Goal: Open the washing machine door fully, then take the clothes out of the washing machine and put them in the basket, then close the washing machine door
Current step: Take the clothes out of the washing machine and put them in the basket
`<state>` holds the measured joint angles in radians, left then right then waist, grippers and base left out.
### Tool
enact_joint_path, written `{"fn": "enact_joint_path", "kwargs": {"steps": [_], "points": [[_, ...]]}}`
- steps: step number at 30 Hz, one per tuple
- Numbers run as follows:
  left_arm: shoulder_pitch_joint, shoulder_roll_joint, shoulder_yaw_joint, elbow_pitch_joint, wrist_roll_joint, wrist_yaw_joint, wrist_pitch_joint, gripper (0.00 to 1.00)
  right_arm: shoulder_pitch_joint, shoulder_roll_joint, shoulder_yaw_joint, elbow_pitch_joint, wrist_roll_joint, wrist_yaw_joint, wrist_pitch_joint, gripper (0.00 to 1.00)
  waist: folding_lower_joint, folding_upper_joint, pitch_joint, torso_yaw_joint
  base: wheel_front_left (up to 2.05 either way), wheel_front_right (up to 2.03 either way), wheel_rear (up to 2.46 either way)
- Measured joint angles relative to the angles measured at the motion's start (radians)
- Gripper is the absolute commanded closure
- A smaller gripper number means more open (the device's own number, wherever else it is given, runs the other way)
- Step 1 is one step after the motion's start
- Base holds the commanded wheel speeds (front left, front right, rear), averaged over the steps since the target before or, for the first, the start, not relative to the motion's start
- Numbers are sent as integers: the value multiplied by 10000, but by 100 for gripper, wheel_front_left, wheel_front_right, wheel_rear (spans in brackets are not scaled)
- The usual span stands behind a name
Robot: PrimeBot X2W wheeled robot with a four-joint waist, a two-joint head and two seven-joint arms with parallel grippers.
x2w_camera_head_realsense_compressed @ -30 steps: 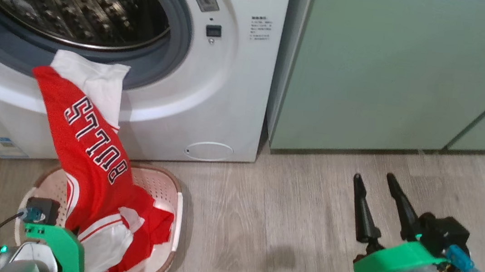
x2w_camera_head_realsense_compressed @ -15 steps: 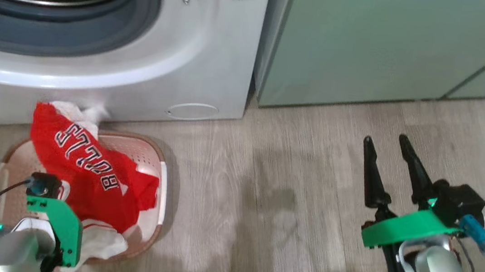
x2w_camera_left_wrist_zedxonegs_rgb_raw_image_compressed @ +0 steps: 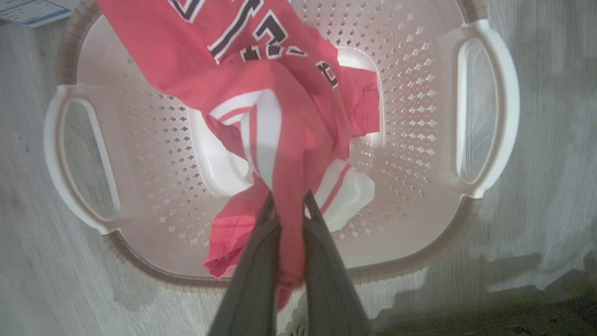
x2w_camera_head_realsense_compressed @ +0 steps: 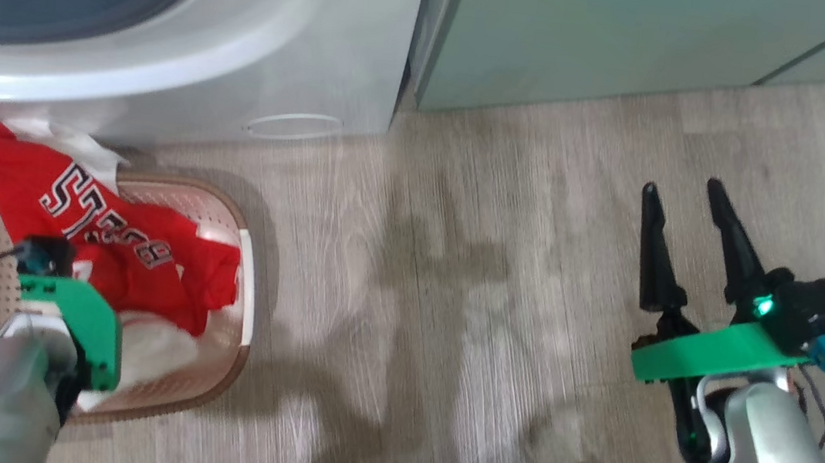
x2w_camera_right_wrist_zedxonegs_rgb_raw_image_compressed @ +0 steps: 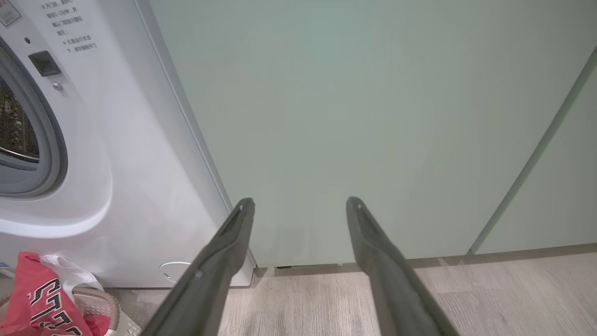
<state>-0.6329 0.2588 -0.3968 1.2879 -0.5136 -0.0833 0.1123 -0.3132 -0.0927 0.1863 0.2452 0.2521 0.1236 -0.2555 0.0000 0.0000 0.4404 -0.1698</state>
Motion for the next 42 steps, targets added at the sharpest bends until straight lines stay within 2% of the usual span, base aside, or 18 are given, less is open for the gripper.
{"fn": "enact_joint_path", "kwargs": {"steps": [4,5,6,7,8,14,22,27,34,42], "points": [[-329,8,125,6,-155,148,-336,100,-237,0,-77,-81,-59,0,0,0,0,0,410,-21,0,0,0],[-330,8,171,8,-176,188,-389,81,-262,0,-82,-88,-59,0,0,0,0,0,470,-21,0,0,0],[-325,2,222,27,-224,253,-454,56,-279,2,-90,-88,-59,0,0,0,0,0,501,-17,0,0,0],[-321,-6,326,48,-339,313,-520,13,-290,2,-105,-86,-59,0,0,0,0,-1,493,-10,0,0,0],[-320,-8,380,58,-454,313,-581,0,-291,2,-115,-84,-59,0,0,0,0,0,460,-2,0,0,0],[-46,-81,692,56,-821,307,-1068,0,-275,13,-109,59,-59,0,0,0,0,0,-61,37,0,0,0],[1040,-42,968,75,-1162,309,-2303,0,395,13,48,341,65,0,0,0,0,0,-1443,126,0,0,0],[1088,113,982,79,-1231,309,-2600,0,559,13,123,378,144,0,0,0,0,0,-1956,244,0,0,0],[380,451,988,128,-1231,307,-2516,0,508,12,242,305,146,0,0,0,0,0,-1558,271,0,0,0],[-1433,928,963,107,-1231,305,-2186,0,-166,10,111,-71,36,0,0,0,0,0,-173,142,0,0,0]]}}
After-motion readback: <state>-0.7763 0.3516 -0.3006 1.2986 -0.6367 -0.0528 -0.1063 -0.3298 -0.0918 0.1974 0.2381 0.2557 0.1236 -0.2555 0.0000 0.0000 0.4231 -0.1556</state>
